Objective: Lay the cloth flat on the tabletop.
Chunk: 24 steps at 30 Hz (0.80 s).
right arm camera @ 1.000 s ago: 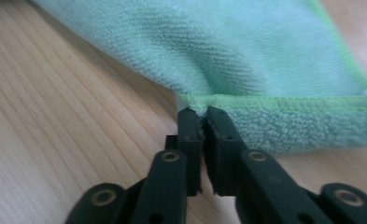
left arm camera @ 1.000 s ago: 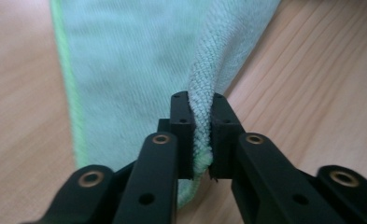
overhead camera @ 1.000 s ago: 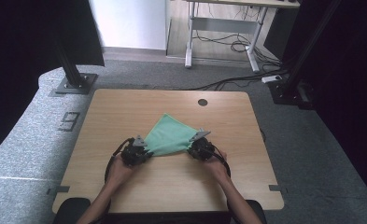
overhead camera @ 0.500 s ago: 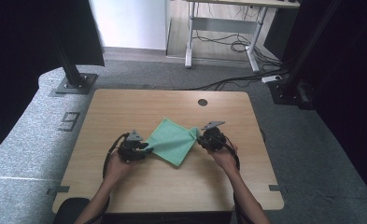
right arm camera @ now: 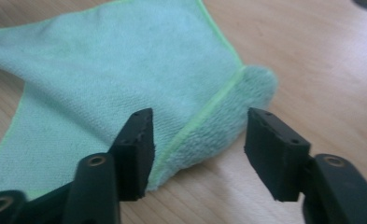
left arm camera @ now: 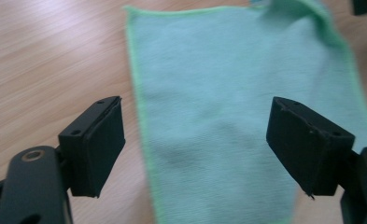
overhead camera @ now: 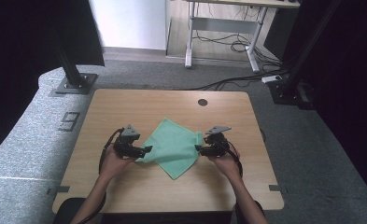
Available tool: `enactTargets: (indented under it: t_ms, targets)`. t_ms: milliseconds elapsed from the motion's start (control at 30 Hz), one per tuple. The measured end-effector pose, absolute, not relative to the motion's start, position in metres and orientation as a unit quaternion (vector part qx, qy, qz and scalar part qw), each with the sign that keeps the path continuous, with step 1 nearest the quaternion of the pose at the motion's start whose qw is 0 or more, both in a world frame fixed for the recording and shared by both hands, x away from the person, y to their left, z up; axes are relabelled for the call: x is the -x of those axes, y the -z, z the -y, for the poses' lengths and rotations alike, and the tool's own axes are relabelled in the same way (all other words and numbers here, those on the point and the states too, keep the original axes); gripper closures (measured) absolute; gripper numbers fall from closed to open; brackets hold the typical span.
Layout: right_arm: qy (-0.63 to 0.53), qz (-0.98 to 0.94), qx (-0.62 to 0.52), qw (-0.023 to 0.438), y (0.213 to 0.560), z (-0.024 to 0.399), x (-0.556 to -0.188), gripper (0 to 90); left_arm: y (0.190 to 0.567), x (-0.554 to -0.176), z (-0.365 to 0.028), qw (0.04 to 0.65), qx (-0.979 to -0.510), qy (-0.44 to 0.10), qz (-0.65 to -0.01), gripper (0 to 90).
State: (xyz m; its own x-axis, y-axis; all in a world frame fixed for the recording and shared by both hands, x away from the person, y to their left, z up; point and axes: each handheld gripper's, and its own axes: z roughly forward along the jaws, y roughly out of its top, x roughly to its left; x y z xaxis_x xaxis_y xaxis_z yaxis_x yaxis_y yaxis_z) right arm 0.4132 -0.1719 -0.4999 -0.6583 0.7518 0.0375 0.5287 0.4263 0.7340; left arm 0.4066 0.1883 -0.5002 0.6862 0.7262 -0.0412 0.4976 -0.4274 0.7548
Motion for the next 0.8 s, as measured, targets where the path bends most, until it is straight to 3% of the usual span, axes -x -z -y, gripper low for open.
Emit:
enactTargets:
  t_ms: [167, 333, 633, 800]
  targets:
    - [-0.358, -0.831, -0.397, 0.153, 0.519, 0.161, -0.41, 32.3, 0.523, -0.415, -0.192, 0.341, -0.841, -0.164, -0.387, 17.9]
    - [-0.315, -0.836, -0.407, 0.19, 0.529, 0.16, -0.413, 32.8, 0.538, -0.419, -0.19, 0.306, -0.85, -0.173, -0.392, 18.0]
    - [-0.295, -0.806, -0.463, 0.221, 0.527, 0.208, -0.423, 34.7, 0.541, -0.417, -0.187, 0.311, -0.849, -0.168, -0.393, 18.4]
    - [-0.315, -0.799, -0.464, 0.216, 0.521, 0.213, -0.415, 34.2, 0.539, -0.416, -0.186, 0.312, -0.846, -0.18, -0.393, 18.1]
